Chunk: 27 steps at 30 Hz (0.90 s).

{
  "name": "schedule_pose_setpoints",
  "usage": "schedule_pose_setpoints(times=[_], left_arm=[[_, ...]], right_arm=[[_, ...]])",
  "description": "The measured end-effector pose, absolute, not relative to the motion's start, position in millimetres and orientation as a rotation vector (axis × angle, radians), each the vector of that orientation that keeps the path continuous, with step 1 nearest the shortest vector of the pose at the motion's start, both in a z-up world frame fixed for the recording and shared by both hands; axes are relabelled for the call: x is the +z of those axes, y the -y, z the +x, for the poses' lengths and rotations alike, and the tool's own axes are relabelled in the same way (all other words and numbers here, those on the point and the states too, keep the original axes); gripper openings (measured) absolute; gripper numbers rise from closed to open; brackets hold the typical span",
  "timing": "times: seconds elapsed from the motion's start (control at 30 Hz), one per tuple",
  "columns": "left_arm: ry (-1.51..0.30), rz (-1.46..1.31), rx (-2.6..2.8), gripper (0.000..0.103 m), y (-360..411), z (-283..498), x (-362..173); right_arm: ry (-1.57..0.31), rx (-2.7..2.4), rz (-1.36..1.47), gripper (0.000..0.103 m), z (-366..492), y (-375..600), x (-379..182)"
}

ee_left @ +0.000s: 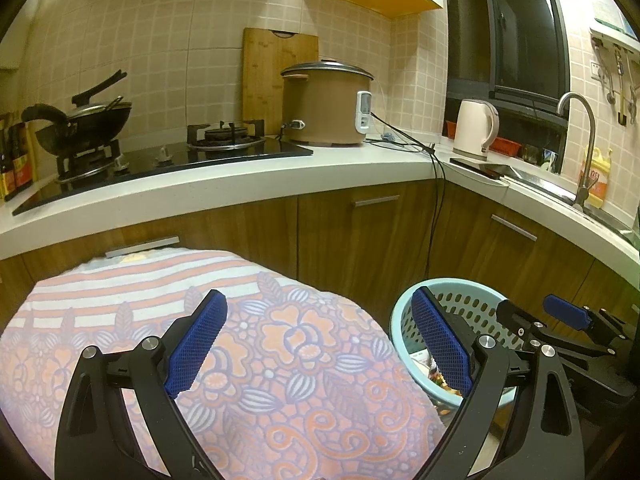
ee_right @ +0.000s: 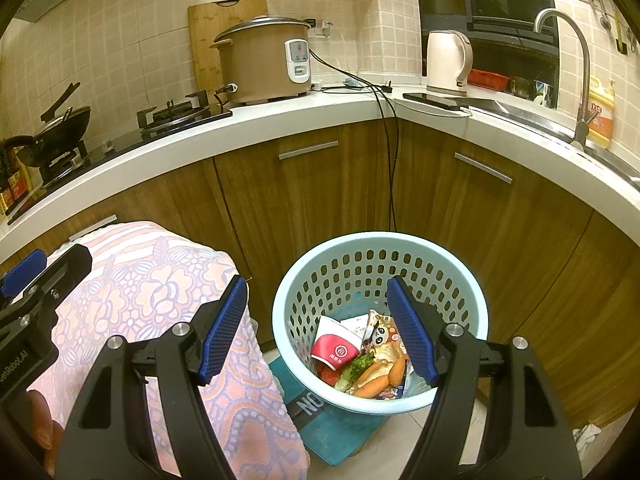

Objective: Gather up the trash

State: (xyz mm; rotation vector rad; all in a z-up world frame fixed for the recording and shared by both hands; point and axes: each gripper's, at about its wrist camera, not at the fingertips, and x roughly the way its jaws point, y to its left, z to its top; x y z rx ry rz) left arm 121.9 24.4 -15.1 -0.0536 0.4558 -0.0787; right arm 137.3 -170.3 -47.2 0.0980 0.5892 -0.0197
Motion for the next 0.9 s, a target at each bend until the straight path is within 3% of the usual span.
schedule_pose_setpoints(times=[0.9], left_arm=[[-0.450, -0.036, -0.074, 0.091, -35, 123, -13]], right_arm=[[-0.589, -0.035, 0.112, 0.069, 133, 173, -49]])
